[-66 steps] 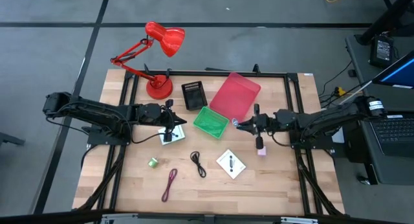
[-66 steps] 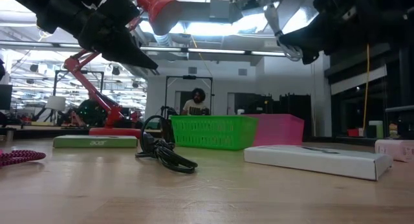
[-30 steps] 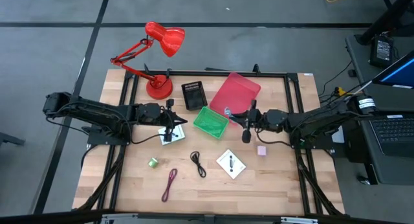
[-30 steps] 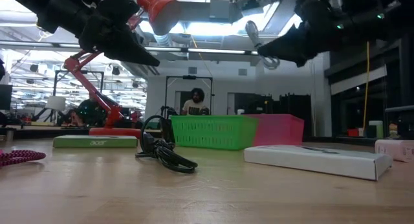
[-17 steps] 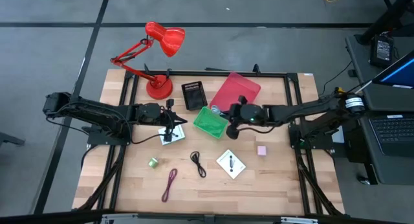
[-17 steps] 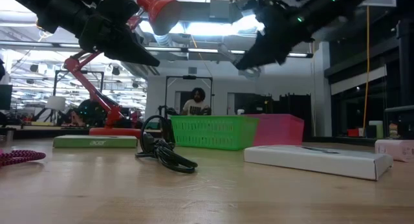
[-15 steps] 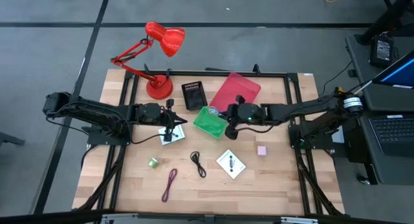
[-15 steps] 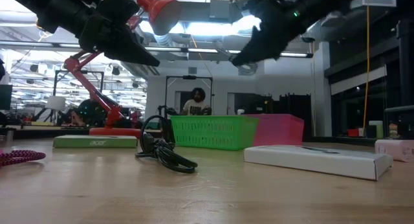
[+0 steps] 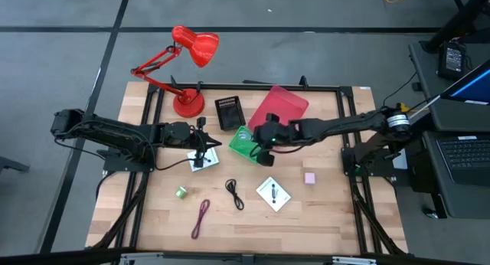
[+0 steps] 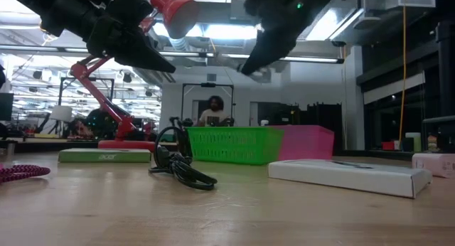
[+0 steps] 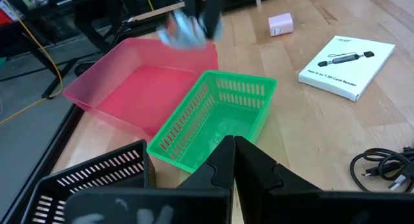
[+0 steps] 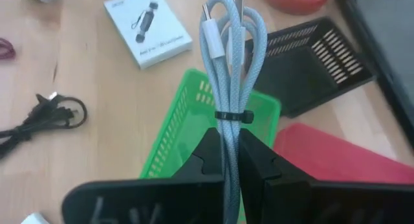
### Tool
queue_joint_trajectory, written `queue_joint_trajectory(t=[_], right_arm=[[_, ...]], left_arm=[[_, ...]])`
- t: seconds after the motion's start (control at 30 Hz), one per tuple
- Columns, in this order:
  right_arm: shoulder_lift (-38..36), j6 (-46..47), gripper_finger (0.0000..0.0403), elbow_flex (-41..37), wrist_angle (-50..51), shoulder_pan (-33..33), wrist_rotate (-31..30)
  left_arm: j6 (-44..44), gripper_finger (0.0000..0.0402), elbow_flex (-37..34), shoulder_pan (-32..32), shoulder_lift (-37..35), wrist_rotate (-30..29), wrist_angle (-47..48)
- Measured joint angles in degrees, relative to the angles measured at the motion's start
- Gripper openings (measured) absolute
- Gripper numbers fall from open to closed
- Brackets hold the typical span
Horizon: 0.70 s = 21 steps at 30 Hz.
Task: Pick and place items into bin
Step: Put the gray charger cable into the green bin
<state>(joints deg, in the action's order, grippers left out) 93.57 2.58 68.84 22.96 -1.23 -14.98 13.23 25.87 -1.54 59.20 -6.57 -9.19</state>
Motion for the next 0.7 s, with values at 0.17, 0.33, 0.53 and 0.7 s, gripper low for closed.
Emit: queue_joint_trajectory(t=[0.17,0.33,0.53,0.7], right_arm=[[3.8,0.1,0.0006,0.0,1.2,0.2,0.2],[5.8,1.2,0.0006,0.0,0.8,1.1,0.7],[8.7,0.6,0.0006,0.0,0.2,2.2,1.9],[10.7,-0.1,0.0006,0.0,-0.8,2.6,3.2]], left_arm=[[-0.1,0.0004,0.0,0.0,0.0,0.0,0.0],[-0.6,0.0004,0.0,0.0,0.0,0.0,0.0],[-0.6,0.0004,0.0,0.0,0.0,0.0,0.0],[-0.6,0.0004,0.0,0.0,0.0,0.0,0.0]])
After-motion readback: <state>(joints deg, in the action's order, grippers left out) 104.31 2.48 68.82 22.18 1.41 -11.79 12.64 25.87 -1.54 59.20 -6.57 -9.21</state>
